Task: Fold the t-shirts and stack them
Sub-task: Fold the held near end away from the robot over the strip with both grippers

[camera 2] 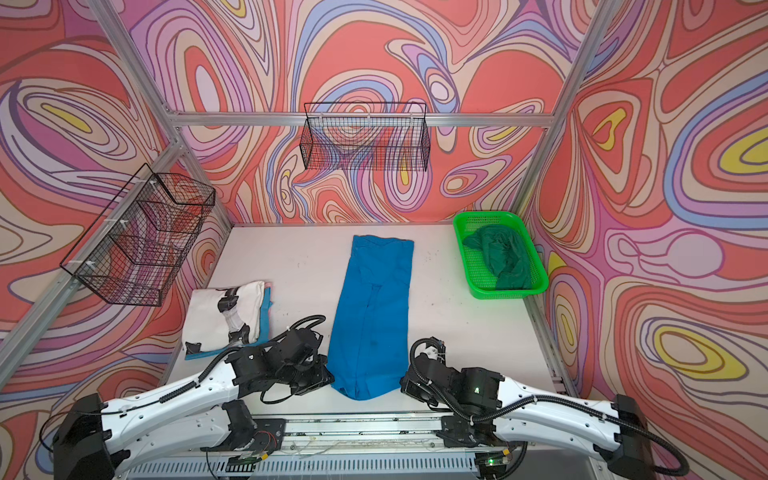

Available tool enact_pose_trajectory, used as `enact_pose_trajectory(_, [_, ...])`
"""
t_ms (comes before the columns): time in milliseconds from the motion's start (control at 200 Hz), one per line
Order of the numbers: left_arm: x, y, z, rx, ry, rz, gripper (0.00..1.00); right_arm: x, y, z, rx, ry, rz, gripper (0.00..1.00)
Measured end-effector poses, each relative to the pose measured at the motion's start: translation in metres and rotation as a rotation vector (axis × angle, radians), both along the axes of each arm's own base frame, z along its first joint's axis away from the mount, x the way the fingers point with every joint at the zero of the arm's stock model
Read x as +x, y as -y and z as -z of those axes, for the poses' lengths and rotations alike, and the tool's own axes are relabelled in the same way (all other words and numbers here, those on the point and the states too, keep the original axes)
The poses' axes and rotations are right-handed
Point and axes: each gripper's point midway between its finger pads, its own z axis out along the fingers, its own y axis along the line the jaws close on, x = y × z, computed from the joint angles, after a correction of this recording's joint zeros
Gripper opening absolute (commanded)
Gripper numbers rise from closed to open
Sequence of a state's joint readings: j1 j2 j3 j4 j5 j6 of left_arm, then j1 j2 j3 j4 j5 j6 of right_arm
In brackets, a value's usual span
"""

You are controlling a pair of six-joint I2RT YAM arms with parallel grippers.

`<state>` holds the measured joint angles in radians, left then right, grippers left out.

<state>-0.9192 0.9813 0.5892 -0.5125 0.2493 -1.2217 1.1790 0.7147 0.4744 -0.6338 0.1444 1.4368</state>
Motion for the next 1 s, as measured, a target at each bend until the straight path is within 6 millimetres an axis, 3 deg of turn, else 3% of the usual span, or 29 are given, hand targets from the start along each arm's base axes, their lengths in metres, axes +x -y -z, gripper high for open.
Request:
enact_pose_trajectory(315, [0.04, -0.005, -0.04, -0.028, 0.079, -0.053, 0.0, 0.025, 0.003, -0.034, -0.02, 0.088, 0.069, 0.0])
enact_pose_trajectory(626, [0.071, 0.002, -0.039, 0.013, 0.077, -0.033, 0.0, 0.073, 0.019, -0.035, -0.061, 0.081, 0.152, 0.0])
enact_pose_trajectory(836, [0.11, -0.001, -0.045, 0.025, 0.098, -0.05, 0.0, 0.101, 0.015, -0.04, -0.064, 0.075, 0.126, 0.0])
enact_pose_trajectory(1002, [0.14, 0.008, -0.049, 0.027, 0.115, -0.023, 0.0, 0.121, 0.016, -0.039, -0.052, 0.071, 0.12, 0.0])
